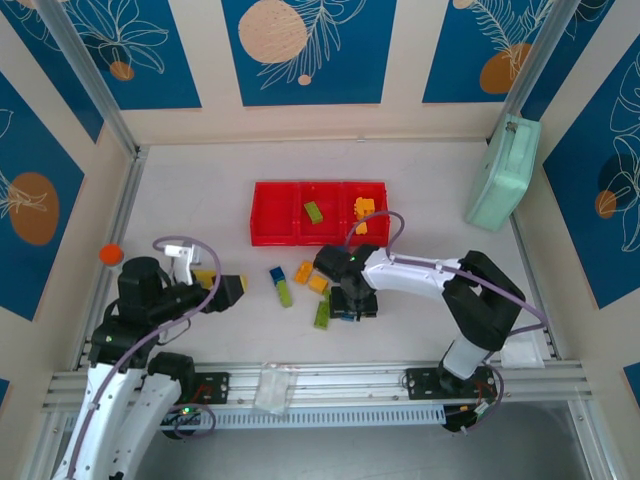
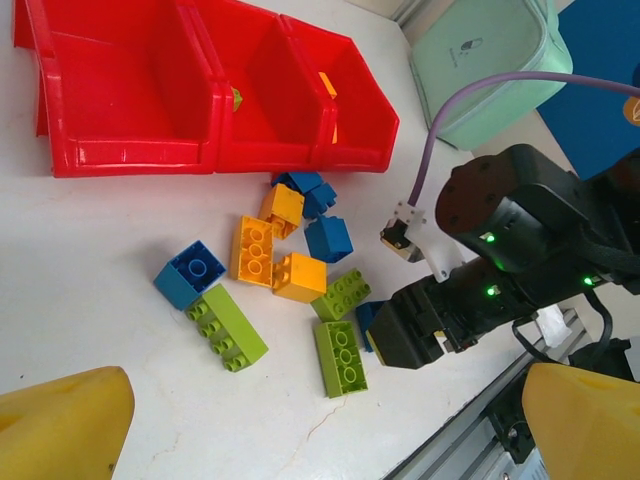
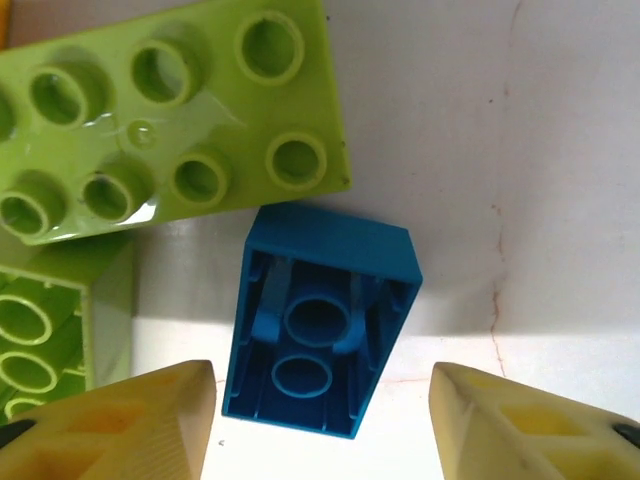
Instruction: Sort the legos into containers by color
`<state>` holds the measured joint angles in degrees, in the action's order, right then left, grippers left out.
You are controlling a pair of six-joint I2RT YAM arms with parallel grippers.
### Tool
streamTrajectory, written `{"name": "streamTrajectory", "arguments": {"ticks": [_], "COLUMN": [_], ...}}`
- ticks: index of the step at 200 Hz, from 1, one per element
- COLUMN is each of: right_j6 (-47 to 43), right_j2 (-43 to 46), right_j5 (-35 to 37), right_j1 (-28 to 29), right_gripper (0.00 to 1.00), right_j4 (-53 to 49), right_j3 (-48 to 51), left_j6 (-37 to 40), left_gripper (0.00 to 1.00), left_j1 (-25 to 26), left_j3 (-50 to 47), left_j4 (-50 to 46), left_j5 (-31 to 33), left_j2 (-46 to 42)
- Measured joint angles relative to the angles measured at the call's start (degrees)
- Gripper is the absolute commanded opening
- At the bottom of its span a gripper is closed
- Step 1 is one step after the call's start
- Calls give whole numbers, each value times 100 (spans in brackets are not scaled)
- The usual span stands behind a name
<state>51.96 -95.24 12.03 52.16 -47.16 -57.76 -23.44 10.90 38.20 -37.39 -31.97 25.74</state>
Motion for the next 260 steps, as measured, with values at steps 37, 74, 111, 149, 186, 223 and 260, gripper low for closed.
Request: {"name": "streamTrajectory", "arguments": {"ticks": [37,74,111,149,186,223,260], "right_j6": [-42,-63,-120,-339,-706,-1141,-1534], "right_j2": [-179,-302,-140,584,1145,293,-1143], "right_j5": [4,94,323,669,577,116,-345], "right_j1": [2,2,20,103,-74,-437,-636], "right_gripper": [42,34,28,20,20,19,18], "right_j4": [192,197,-120,-647,-105,656,1106], "right_j3": [4,4,-55,-787,-1311,-2076,-3397], "left_j6": [0,0,2,2,2,2,2], "left_gripper": [99,99,99,99,99,100,99], "left_j1": [13,17,17,17,17,24,26], "left_j3": [0,0,0,0,0,0,0], "left_j4": [0,-22,-42,-50,-90,-103,-109], "left_j5": [63,127,210,254,319,356,363], "left_j2": [-31,-31,-31,-31,-28,-22,28]}}
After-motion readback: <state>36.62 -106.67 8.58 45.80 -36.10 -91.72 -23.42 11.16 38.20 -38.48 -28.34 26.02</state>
